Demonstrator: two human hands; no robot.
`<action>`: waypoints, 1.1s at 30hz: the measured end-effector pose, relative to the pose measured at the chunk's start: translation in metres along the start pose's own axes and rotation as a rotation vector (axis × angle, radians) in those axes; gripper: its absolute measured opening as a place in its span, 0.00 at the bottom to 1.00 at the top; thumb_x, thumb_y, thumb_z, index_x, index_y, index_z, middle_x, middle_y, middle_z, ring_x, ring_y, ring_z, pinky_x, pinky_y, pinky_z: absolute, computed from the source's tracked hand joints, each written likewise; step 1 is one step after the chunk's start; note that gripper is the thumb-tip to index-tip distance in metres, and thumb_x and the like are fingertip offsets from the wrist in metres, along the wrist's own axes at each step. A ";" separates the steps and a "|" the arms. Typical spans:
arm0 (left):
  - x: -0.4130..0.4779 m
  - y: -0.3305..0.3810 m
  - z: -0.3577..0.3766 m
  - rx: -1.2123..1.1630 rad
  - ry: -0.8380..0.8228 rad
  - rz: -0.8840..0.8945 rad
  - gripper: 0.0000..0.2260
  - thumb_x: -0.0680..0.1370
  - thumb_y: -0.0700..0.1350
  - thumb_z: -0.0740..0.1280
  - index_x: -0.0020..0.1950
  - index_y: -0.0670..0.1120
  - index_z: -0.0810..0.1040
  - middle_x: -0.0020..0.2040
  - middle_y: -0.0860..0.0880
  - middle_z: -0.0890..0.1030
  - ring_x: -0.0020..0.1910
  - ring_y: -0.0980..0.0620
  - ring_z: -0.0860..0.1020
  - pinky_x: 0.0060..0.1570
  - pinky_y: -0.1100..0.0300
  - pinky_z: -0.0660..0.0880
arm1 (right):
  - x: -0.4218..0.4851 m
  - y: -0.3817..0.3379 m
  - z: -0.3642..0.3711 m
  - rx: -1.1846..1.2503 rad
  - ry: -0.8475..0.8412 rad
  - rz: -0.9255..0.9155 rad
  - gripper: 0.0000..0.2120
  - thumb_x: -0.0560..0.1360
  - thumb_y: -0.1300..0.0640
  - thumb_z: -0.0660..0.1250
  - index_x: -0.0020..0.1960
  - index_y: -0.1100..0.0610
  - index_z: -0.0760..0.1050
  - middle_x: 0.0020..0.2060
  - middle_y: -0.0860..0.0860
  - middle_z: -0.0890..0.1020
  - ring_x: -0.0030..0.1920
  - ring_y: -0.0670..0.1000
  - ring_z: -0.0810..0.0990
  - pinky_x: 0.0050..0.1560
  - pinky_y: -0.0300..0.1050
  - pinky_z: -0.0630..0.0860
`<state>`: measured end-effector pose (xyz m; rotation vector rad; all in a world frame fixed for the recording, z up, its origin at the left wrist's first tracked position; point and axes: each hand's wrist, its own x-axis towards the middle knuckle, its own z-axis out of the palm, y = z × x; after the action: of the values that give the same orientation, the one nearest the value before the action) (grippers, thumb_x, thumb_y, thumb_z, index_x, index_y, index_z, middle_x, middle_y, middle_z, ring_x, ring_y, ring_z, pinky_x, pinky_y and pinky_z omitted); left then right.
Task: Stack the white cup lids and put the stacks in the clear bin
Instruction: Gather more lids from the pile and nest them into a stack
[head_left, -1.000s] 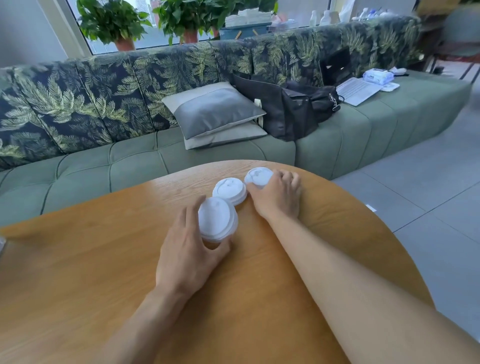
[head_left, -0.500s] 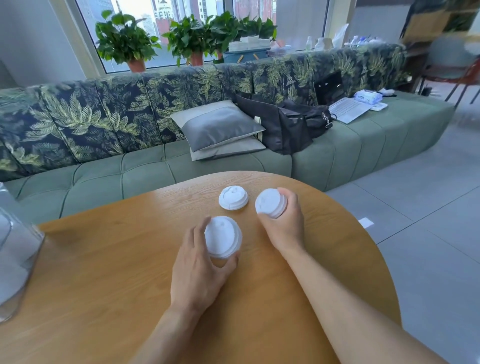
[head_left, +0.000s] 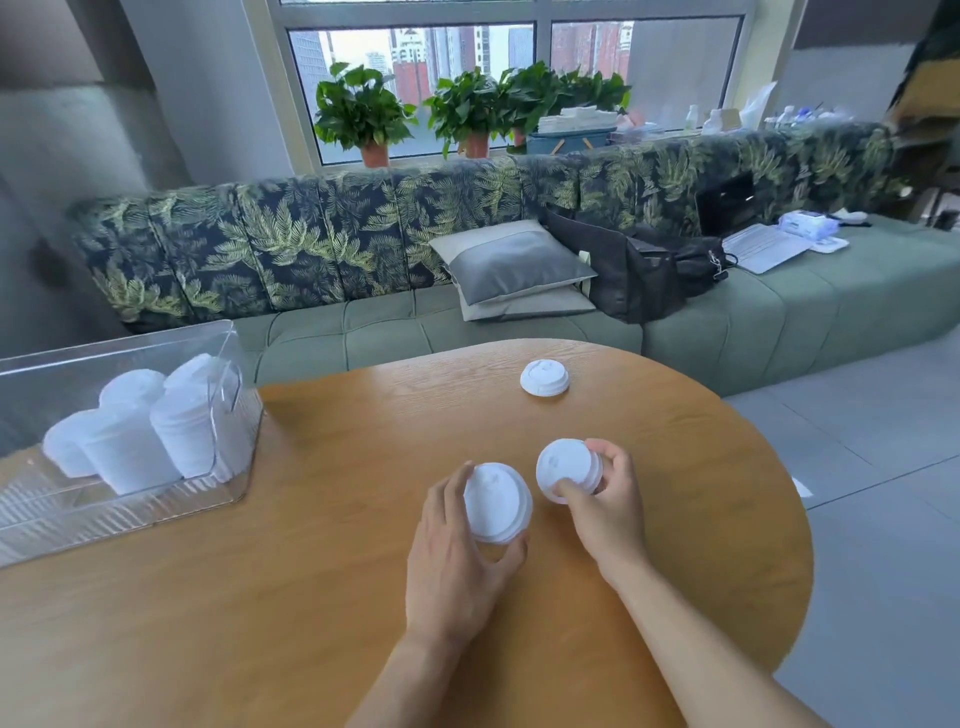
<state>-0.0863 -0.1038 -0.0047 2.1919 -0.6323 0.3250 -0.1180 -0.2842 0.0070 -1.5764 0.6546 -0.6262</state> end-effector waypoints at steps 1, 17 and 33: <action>-0.007 0.000 -0.005 0.000 0.007 -0.003 0.41 0.71 0.64 0.73 0.78 0.57 0.59 0.69 0.62 0.67 0.68 0.59 0.72 0.55 0.65 0.72 | -0.006 0.000 0.000 0.011 -0.008 0.008 0.21 0.72 0.62 0.74 0.57 0.42 0.73 0.55 0.41 0.80 0.56 0.44 0.80 0.52 0.41 0.75; -0.056 -0.004 -0.044 -0.012 0.066 -0.055 0.41 0.71 0.66 0.72 0.79 0.56 0.59 0.71 0.60 0.67 0.68 0.59 0.72 0.50 0.65 0.74 | -0.069 -0.009 0.007 0.262 -0.170 0.257 0.11 0.72 0.69 0.70 0.51 0.58 0.85 0.48 0.58 0.87 0.49 0.52 0.83 0.54 0.50 0.79; -0.053 0.000 -0.043 -0.019 0.078 -0.053 0.41 0.70 0.71 0.69 0.78 0.57 0.60 0.70 0.61 0.67 0.66 0.61 0.72 0.46 0.66 0.72 | -0.070 -0.012 0.022 0.667 -0.341 0.420 0.19 0.83 0.52 0.64 0.65 0.66 0.79 0.57 0.61 0.86 0.53 0.53 0.85 0.52 0.47 0.81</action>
<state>-0.1317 -0.0530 -0.0001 2.1630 -0.5314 0.3729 -0.1501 -0.2175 0.0148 -0.8540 0.4333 -0.2094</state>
